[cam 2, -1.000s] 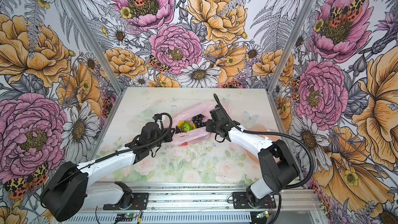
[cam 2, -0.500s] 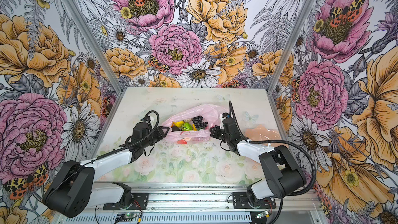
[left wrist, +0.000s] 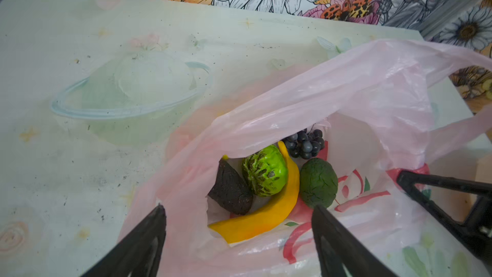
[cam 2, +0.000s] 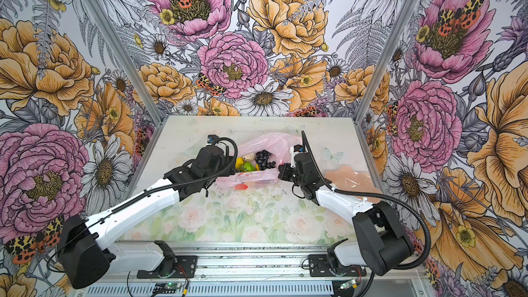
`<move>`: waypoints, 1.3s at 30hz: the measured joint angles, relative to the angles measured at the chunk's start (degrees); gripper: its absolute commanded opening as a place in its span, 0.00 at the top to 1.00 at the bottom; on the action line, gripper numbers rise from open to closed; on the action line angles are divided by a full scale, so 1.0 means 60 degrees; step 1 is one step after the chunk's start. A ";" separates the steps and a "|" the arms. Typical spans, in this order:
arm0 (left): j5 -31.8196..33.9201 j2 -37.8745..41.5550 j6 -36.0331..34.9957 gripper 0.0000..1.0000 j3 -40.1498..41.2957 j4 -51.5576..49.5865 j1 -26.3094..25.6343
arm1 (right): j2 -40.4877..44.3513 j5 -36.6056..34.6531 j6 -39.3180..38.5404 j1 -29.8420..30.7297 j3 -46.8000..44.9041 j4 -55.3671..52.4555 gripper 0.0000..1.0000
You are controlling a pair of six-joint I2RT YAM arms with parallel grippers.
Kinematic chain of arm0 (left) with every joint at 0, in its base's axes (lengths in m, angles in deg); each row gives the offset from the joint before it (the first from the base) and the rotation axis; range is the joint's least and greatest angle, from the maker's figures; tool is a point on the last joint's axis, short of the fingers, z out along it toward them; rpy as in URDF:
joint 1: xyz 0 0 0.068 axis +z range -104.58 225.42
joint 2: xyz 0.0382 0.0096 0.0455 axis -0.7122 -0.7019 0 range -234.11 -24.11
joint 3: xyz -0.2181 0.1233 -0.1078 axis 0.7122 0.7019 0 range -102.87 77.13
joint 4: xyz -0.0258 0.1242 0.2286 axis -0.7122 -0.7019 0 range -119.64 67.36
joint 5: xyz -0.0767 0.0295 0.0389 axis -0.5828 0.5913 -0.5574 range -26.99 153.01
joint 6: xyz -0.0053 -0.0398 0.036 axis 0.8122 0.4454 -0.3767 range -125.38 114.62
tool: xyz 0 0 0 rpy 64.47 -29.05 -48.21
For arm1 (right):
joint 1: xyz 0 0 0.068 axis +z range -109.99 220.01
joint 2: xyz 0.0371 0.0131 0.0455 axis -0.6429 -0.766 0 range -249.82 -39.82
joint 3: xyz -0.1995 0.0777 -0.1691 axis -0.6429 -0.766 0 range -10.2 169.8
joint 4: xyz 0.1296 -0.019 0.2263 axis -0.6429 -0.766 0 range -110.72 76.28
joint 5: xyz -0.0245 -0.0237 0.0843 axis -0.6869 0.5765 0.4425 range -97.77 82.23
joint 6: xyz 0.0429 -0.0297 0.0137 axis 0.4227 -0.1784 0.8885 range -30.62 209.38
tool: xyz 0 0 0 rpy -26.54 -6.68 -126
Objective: Take fruits out of the plastic bag
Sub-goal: Spread open the plastic bag at the center of the table.
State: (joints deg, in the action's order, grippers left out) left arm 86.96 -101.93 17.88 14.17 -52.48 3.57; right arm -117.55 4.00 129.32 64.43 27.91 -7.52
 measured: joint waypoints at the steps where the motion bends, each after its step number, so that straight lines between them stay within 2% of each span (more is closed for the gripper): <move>1: 0.0124 -0.0455 -0.0251 0.08 -0.0397 -0.0189 -0.0015 | 0.0022 -0.0011 -0.0036 0.0011 0.0018 -0.0040 1.00; 5: 0.0521 -0.2302 -0.0951 0.09 -0.1665 -0.0681 0.0175 | 0.0044 -0.0047 -0.0138 0.0066 0.0055 -0.0149 1.00; 7: 0.0630 -0.3202 -0.1104 0.15 -0.2091 -0.0860 0.0444 | 0.0098 -0.0102 -0.0197 0.0069 0.0055 -0.0237 1.00; 10: 0.0605 -0.4167 -0.1188 0.38 -0.2437 -0.1078 0.0984 | 0.0229 -0.0171 -0.0317 0.0069 0.0055 -0.0350 1.00; 13: 0.0262 -0.4550 -0.0994 0.78 -0.2506 -0.1213 0.1676 | 0.0317 -0.0175 -0.0393 -0.0022 0.0055 -0.0386 1.00; 17: -0.0641 -0.4317 -0.0554 0.98 -0.2335 -0.0849 0.2630 | 0.0280 -0.0113 -0.0648 -0.0346 0.0051 -0.0353 1.00; 23: -0.3228 -0.2597 0.0601 1.00 -0.0331 0.0656 0.4685 | -0.0710 0.0346 -0.1224 -0.0674 0.0055 0.0106 1.00; 25: -0.3748 -0.2291 0.0809 1.00 0.0025 0.0878 0.4987 | -0.1169 0.0648 -0.1344 -0.0565 0.0084 0.0299 1.00; 28: -0.3978 -0.2226 0.0820 1.00 0.0069 0.1056 0.4841 | -0.1599 0.0754 -0.1501 -0.0390 0.0324 0.0146 0.98; 30: -0.4080 -0.2244 0.0812 1.00 -0.0011 0.1075 0.4484 | -0.1639 0.0681 -0.1599 -0.0193 0.0594 -0.0080 0.73; 32: -0.4109 -0.2269 0.0780 1.00 -0.0131 0.1056 0.4098 | -0.1552 0.0565 -0.1687 0.0066 0.0860 -0.0189 0.56; 35: -0.4102 -0.2335 0.0634 1.00 -0.0335 0.0994 0.3672 | -0.1035 0.0171 -0.1989 0.0331 0.0994 -0.0641 0.43; 39: -0.3927 -0.2463 0.0437 1.00 -0.0616 0.0743 0.3610 | 0.0058 -0.0652 -0.2630 0.0503 0.1045 -0.1719 0.35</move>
State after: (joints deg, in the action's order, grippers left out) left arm 63.40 -116.71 20.51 10.48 -48.02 25.23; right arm -117.20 0.09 113.54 67.45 34.18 -17.84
